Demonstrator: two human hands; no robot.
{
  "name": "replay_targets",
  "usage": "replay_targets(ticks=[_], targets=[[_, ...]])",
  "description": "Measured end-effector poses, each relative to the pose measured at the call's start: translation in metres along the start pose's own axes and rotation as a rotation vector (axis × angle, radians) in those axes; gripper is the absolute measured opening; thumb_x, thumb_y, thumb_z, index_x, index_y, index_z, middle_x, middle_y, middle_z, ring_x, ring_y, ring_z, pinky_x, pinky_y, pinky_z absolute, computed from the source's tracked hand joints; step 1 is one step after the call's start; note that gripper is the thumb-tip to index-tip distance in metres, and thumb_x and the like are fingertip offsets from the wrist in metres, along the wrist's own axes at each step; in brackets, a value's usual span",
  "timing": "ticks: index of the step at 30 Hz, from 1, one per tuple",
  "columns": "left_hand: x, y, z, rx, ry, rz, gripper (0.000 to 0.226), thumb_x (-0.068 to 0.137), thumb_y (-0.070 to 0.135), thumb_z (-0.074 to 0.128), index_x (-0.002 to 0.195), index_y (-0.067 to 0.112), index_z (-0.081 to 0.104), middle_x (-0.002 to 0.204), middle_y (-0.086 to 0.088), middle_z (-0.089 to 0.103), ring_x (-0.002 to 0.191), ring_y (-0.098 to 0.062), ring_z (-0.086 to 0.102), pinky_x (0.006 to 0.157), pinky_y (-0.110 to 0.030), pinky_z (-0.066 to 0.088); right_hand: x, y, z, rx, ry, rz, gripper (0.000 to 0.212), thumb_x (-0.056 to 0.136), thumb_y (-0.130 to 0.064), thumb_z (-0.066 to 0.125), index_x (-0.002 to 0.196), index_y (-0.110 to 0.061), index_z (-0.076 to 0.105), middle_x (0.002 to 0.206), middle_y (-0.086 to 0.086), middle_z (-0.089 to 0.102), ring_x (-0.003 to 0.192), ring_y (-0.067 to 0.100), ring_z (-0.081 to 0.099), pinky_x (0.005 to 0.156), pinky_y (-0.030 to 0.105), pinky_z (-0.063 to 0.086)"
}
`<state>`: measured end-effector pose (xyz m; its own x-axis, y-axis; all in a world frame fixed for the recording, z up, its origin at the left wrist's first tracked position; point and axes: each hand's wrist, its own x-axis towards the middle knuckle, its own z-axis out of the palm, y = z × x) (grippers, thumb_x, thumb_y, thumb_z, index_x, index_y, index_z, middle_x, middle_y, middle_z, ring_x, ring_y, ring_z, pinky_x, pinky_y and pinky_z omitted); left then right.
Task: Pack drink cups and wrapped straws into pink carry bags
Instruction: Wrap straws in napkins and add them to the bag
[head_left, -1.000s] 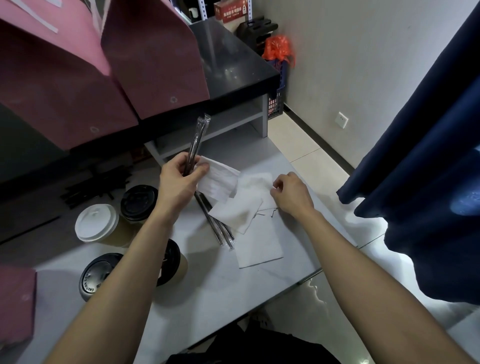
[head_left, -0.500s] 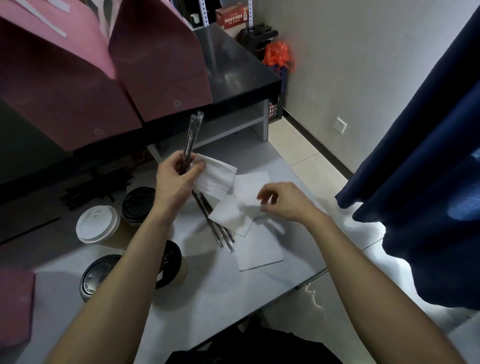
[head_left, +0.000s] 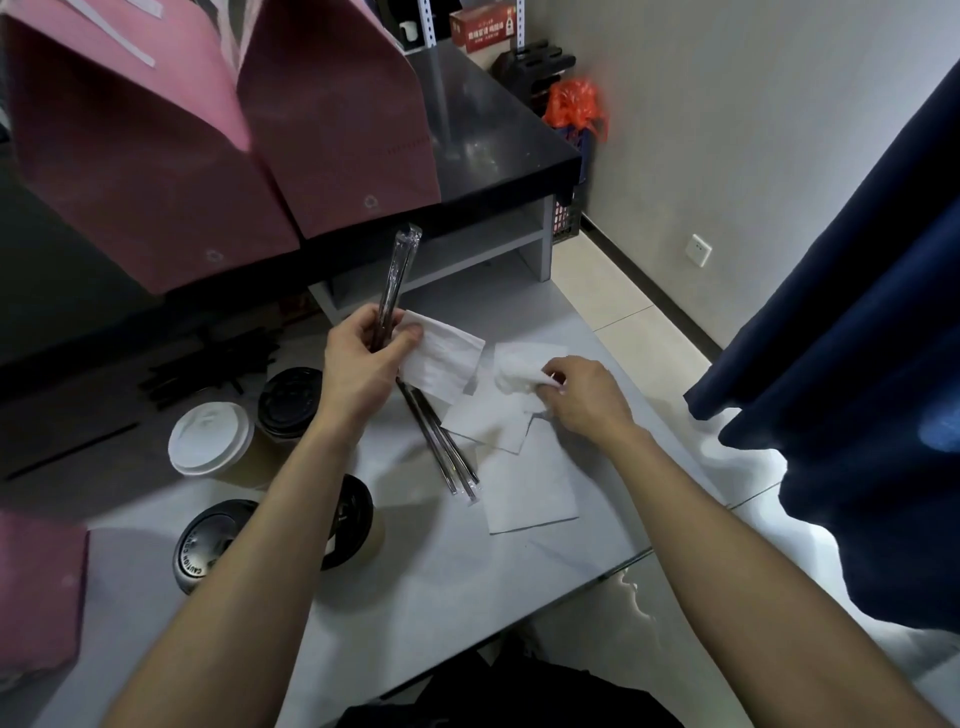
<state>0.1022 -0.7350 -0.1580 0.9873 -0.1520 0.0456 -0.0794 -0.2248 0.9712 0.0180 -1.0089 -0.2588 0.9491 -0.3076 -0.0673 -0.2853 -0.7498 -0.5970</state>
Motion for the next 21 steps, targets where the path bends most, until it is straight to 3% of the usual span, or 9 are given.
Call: replay_targets(ticks=[2,4,8,11,14,21], targets=[[0.001,0.0,0.0,0.007,-0.001,0.002,0.023,0.09,0.034,0.082,0.101,0.015,0.073,0.081,-0.003,0.053,0.077,-0.022,0.045,0.072,-0.042,0.04,0.007,-0.007,-0.005,0.101,0.098,0.032,0.012,0.096,-0.027,0.067,0.098,-0.02,0.077,0.092,0.004,0.073,0.085,0.03,0.069,0.072,0.039,0.056],[0.001,0.001,0.0,0.015,-0.004,0.005,0.023,0.09,0.035,0.082,0.101,0.016,0.073,0.08,-0.003,0.053,0.076,-0.022,0.045,0.072,-0.042,0.041,0.019,-0.015,-0.011,0.155,0.137,0.038,0.019,0.098,-0.029,0.066,0.107,-0.018,0.077,0.1,0.006,0.074,0.091,0.031,0.068,0.078,0.039,0.054],[0.003,0.001,0.001,0.021,-0.008,0.008,0.022,0.092,0.033,0.081,0.101,0.015,0.074,0.08,-0.002,0.052,0.076,-0.021,0.044,0.072,-0.041,0.04,0.034,-0.03,-0.021,0.135,0.038,0.033,0.041,0.105,-0.04,0.064,0.139,-0.019,0.069,0.123,0.001,0.073,0.11,0.025,0.068,0.098,0.038,0.054],[0.003,0.001,0.002,0.014,0.0,0.01,0.018,0.094,0.029,0.081,0.101,0.014,0.074,0.079,0.0,0.053,0.076,-0.02,0.045,0.072,-0.04,0.04,0.023,-0.017,-0.016,-0.011,0.073,0.095,0.03,0.1,-0.032,0.069,0.127,-0.018,0.072,0.122,0.003,0.071,0.109,0.028,0.07,0.095,0.038,0.056],[0.002,0.001,0.004,0.023,-0.008,0.011,0.018,0.095,0.027,0.081,0.102,0.012,0.074,0.08,0.0,0.053,0.076,-0.02,0.044,0.073,-0.04,0.04,0.006,-0.001,-0.004,-0.127,-0.015,0.174,0.033,0.093,-0.04,0.078,0.113,-0.015,0.069,0.114,0.003,0.064,0.1,0.029,0.067,0.087,0.039,0.058],[-0.001,0.006,0.004,0.018,-0.063,0.027,0.018,0.096,0.026,0.081,0.102,0.011,0.073,0.08,-0.007,0.045,0.074,-0.024,0.038,0.068,-0.039,0.035,-0.01,-0.009,-0.007,0.011,0.051,0.086,0.01,0.101,-0.027,0.064,0.107,-0.018,0.067,0.105,0.005,0.068,0.096,0.032,0.066,0.084,0.042,0.056]])
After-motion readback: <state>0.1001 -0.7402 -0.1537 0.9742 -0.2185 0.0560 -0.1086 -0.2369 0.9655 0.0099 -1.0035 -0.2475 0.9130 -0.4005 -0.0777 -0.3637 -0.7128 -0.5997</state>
